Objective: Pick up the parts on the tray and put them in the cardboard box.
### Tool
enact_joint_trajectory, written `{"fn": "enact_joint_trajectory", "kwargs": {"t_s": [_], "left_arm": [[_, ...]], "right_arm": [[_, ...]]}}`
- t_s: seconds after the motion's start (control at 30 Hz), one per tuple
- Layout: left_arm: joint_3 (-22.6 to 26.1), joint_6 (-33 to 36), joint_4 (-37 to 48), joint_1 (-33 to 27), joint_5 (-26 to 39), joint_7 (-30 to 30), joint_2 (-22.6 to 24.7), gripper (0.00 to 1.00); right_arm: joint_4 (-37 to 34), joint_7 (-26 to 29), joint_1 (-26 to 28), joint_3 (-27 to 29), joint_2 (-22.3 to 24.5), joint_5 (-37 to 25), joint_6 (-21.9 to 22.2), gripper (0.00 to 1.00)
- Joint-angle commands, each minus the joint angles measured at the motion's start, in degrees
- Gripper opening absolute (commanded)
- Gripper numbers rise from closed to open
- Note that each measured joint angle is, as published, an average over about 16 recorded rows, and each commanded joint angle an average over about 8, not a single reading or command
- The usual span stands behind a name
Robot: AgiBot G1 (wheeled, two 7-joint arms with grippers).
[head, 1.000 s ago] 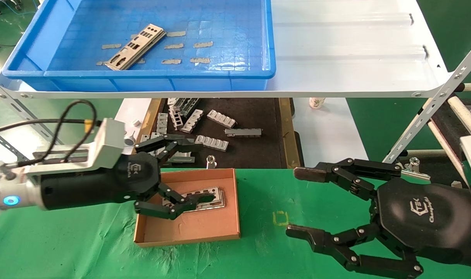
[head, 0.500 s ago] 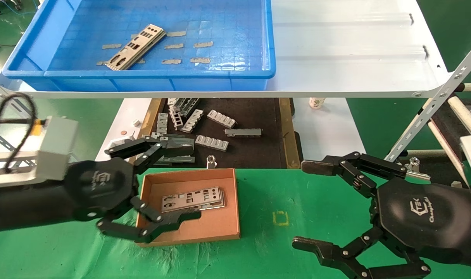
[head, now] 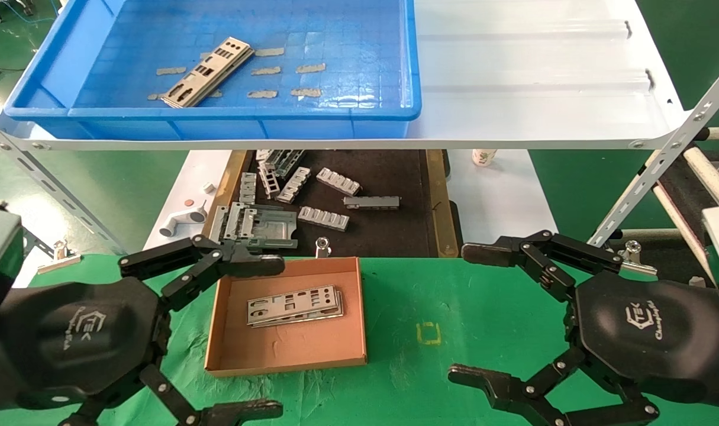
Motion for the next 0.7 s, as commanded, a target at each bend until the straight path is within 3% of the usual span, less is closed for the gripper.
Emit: {"fn": "enact_joint_trajectory", "kwargs": {"t_s": [0.03,0.7], "left_arm": [[-0.77,0.06,-1.46,0.73,-0.47,-0.69,-0.62,1.0],[-0.01,-0.01,0.03,0.01,0.04,-0.14,0.01,1.0]], "right_arm": [[-0.01,0.0,0.0,0.0,0.0,0.0,0.01,1.0],[-0.01,0.0,-0.01,0.0,0.0,0.0,0.01,1.0]]}}
